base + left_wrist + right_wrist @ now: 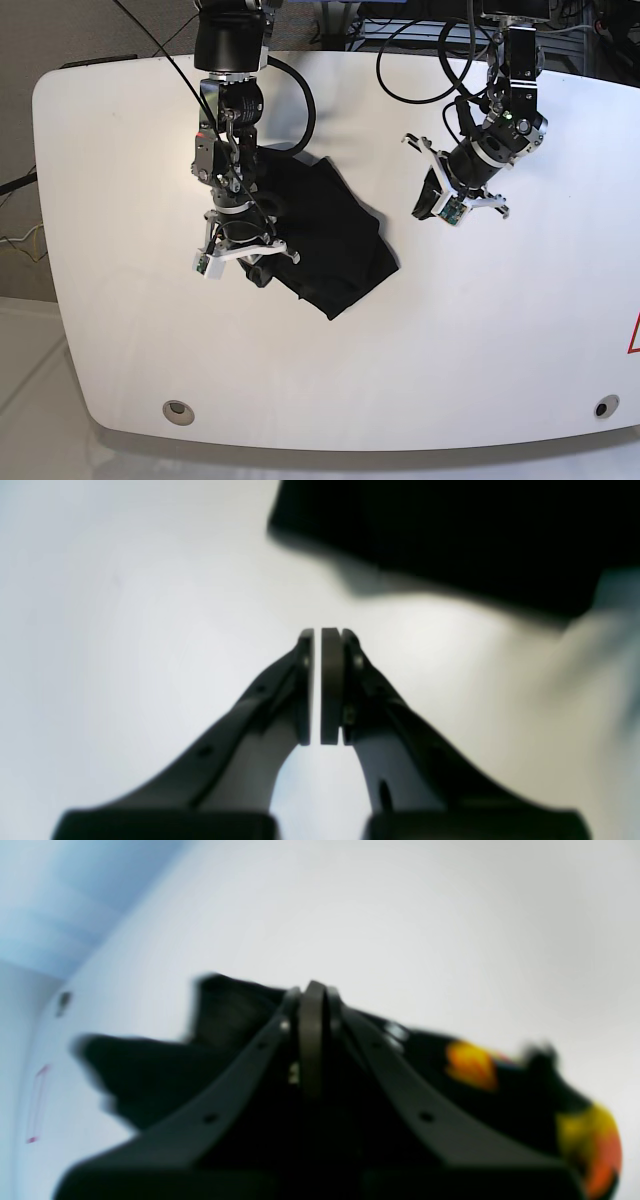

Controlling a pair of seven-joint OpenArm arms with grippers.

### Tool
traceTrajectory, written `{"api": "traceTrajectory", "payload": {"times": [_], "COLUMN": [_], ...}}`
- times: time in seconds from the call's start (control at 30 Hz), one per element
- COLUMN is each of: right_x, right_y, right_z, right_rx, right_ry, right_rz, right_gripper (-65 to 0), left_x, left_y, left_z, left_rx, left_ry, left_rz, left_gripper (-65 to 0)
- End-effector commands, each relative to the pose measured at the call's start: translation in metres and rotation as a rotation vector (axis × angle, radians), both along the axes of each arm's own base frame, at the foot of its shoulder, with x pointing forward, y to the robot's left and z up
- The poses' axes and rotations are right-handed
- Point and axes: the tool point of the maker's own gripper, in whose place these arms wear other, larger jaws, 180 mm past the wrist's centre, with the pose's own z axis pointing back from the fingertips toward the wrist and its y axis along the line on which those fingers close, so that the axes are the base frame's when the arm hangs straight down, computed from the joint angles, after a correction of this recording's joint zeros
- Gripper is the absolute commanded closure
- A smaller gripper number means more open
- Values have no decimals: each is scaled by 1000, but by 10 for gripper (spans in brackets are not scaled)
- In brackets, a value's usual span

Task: Fold the T-shirt properly
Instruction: 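Grasp the shirt edges with both grippers and tuck them inward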

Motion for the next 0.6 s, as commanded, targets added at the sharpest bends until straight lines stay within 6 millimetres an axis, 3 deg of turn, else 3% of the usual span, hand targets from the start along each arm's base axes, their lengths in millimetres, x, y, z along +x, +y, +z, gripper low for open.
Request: {"api": "traceTrajectory", "payload": {"times": [0.0,0.17,0.3,0.57], "right_x": [16,21,22,25], "right_y": [-1,0,1,-22], "right_z": [47,76,84,67], "right_rx": [2,-9,-11,-85], "right_ry": [-136,-212,-233,-193], "right_rz": [-2,2,4,13], "right_gripper": [0,0,0,0], "left_x": [10,12,13,11], "left_y": [-7,-23,-39,-81], "left_z": [24,28,32,42], "left_rx": [-30,-42,-69,-164], "left_ry": [-76,-88,-96,-101], "left_rz": [-11,-53,-79,-113], "left_gripper": [0,0,0,0]}}
